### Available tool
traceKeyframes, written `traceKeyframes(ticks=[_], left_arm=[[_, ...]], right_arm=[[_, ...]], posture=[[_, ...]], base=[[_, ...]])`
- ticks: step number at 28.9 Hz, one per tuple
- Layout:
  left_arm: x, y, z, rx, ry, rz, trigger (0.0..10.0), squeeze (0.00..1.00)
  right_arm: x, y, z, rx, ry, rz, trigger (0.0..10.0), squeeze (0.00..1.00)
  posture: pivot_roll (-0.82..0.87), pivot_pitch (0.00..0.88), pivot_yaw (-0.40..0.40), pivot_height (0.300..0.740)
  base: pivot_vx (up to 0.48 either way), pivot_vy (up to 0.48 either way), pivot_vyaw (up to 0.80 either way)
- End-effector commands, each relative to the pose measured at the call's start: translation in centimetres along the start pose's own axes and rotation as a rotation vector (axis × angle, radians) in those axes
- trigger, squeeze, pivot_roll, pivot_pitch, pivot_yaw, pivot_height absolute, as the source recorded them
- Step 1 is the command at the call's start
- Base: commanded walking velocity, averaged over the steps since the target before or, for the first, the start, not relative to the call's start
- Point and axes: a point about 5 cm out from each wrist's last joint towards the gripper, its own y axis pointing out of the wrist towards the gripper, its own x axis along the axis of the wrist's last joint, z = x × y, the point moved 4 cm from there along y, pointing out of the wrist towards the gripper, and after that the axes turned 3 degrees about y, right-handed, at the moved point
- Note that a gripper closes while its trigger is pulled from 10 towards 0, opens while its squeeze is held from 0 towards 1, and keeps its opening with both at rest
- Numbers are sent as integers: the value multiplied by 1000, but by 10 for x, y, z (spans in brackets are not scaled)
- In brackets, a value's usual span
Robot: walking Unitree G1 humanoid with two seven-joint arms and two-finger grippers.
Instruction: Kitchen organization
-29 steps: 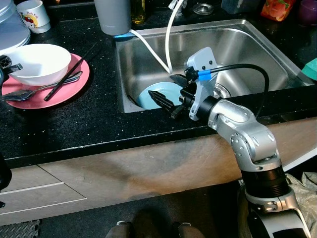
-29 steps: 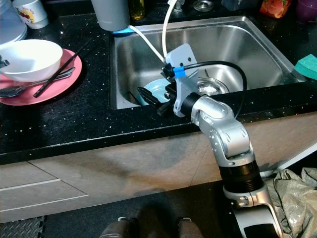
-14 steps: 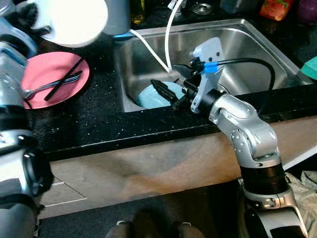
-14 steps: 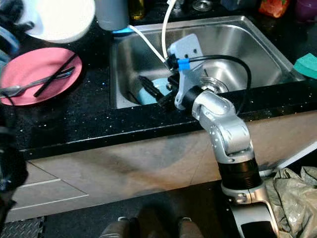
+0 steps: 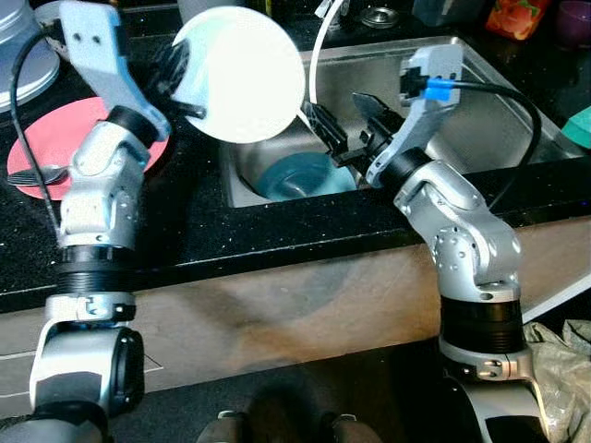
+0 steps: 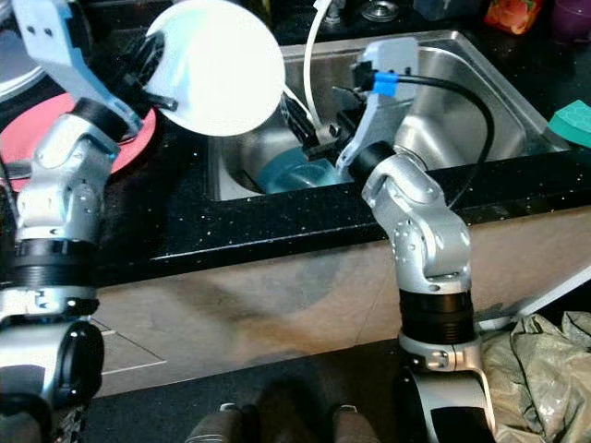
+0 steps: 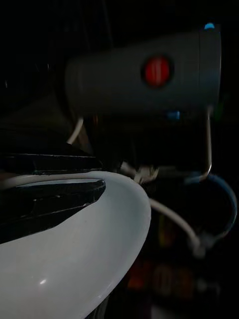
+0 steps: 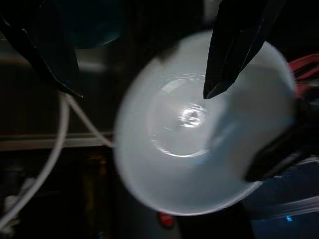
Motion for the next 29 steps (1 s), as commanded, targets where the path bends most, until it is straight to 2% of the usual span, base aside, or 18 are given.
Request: traceKeyframes(ticks=[1,7,8,10,11,17,18,19,20,29], left_arm=[[1,-3,-3,-10,4,-11,0,0],[1,-3,-11,-29,-24,-25,0,0],[2,-3,-13,-29,-37,-39,0,0],[2,-4,-14,-27,-47,-49,0,0],[4,-4,-16,-33,-50,-62,0,0],[12,-6,-22,-41,-82,-108,0,0],[12,-6,-23,-42,-80,-108,0,0],[12,-6,-23,-42,-80,-108,0,0],[12,-6,-23,-45,-76,-107,0,0],[13,-7,-25,-41,-64,-112,0,0]], right_arm=[[0,0,5,27,22,2,10000,1000],[-4,0,9,40,32,25,10000,1000],[-5,0,10,43,33,33,10000,957],[-6,0,11,44,33,39,10000,957],[-8,0,11,46,35,45,10000,0],[-12,2,11,32,62,66,10000,0],[-12,2,10,25,66,64,1529,0],[-12,2,10,25,66,64,1529,0],[-11,3,9,20,71,61,0,0],[-6,4,2,-16,84,36,0,0]], posture=[[-3,194,39,740],[-3,188,41,740],[-4,185,39,740],[-4,185,39,740],[-4,185,39,740],[0,185,36,740],[1,186,34,740],[1,186,34,740],[2,186,32,740],[3,187,28,740]], base=[[0,0,0],[0,0,0],[0,0,0],[0,0,0],[0,0,0],[0,0,0],[0,0,0],[0,0,0],[0,0,0],[0,0,0]])
